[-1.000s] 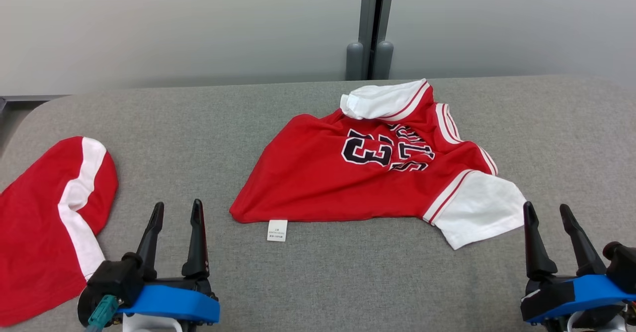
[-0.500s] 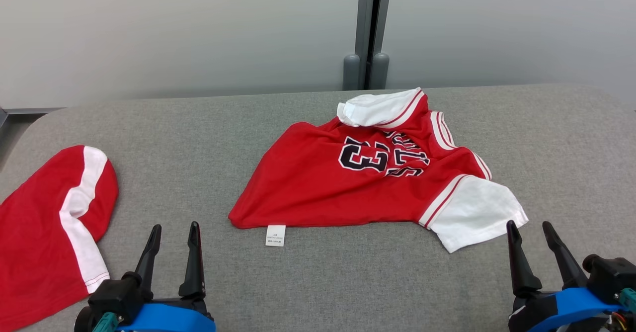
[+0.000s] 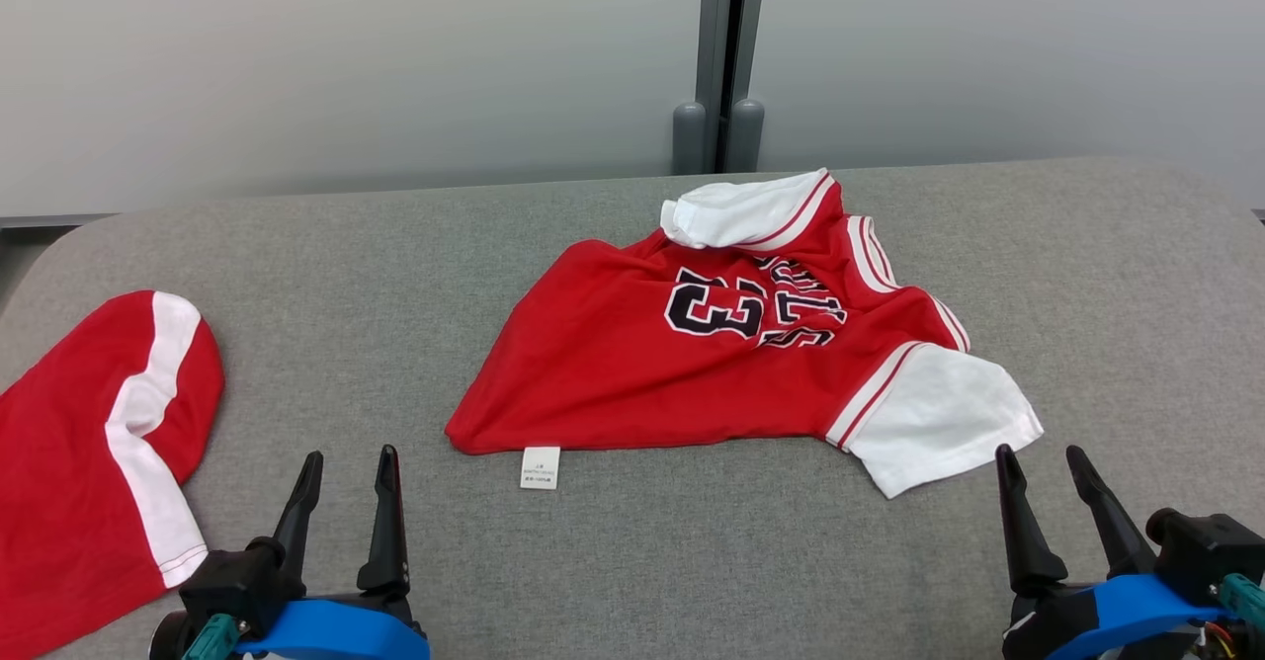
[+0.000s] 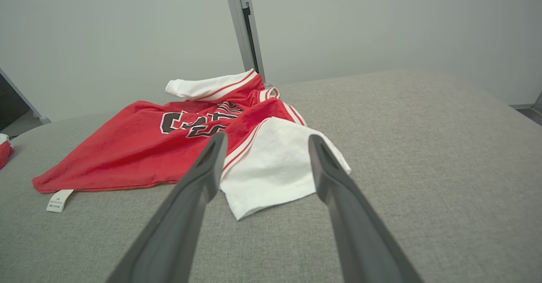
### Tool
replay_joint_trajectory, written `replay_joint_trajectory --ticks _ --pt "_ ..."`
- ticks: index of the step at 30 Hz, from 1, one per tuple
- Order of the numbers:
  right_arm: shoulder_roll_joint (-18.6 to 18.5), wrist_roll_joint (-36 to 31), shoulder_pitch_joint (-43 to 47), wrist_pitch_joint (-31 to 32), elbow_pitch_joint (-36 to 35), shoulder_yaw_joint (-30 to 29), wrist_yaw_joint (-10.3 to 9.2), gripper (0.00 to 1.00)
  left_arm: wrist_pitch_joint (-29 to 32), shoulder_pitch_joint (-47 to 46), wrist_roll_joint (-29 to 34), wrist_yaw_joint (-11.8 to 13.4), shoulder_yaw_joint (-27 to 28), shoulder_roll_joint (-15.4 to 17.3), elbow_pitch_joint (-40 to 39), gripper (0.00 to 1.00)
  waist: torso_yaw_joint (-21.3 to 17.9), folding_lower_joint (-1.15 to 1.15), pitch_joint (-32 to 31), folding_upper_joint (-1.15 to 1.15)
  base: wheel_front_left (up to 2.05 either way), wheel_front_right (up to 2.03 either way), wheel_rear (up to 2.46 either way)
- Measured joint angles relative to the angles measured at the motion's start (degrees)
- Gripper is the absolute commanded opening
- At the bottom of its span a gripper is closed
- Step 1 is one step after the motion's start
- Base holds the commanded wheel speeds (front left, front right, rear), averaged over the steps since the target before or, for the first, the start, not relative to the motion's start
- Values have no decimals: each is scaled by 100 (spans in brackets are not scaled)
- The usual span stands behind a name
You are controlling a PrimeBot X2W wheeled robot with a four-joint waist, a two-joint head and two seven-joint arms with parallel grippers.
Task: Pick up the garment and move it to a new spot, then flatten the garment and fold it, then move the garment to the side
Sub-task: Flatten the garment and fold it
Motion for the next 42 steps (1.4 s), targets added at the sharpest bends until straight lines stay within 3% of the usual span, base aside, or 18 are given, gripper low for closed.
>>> replay_joint_trajectory --ticks 10,22,32,33,34,42 --pt "1 -30 -171 194 21 75 0 100 366 -154 -35 -2 -201 27 133 100 -60 0 212 0 0 0 0" --pt "1 -214 -1226 649 346 9 0 100 1133 -1608 27 -19 -430 93 1872 100 -268 1 865 1 0 0 0" --pt "1 -202 -1543 623 621 89 0 100 876 -2284 -8 -41 -438 99 2748 100 -430 1 1220 1 0 0 0" --pt "2 -203 -1568 633 658 69 0 100 843 -2335 -8 -46 -447 100 2814 69 -441 1 1245 1 0 0 0" --pt "3 -207 -1602 688 704 19 0 100 800 -2376 -8 -43 -453 99 2859 0 -454 1 1269 1 0 0 0" --pt "-2 -412 -2072 1085 1335 -586 0 100 543 -2504 -99 -80 -519 38 3117 0 -463 0 1438 0 0 0 0"
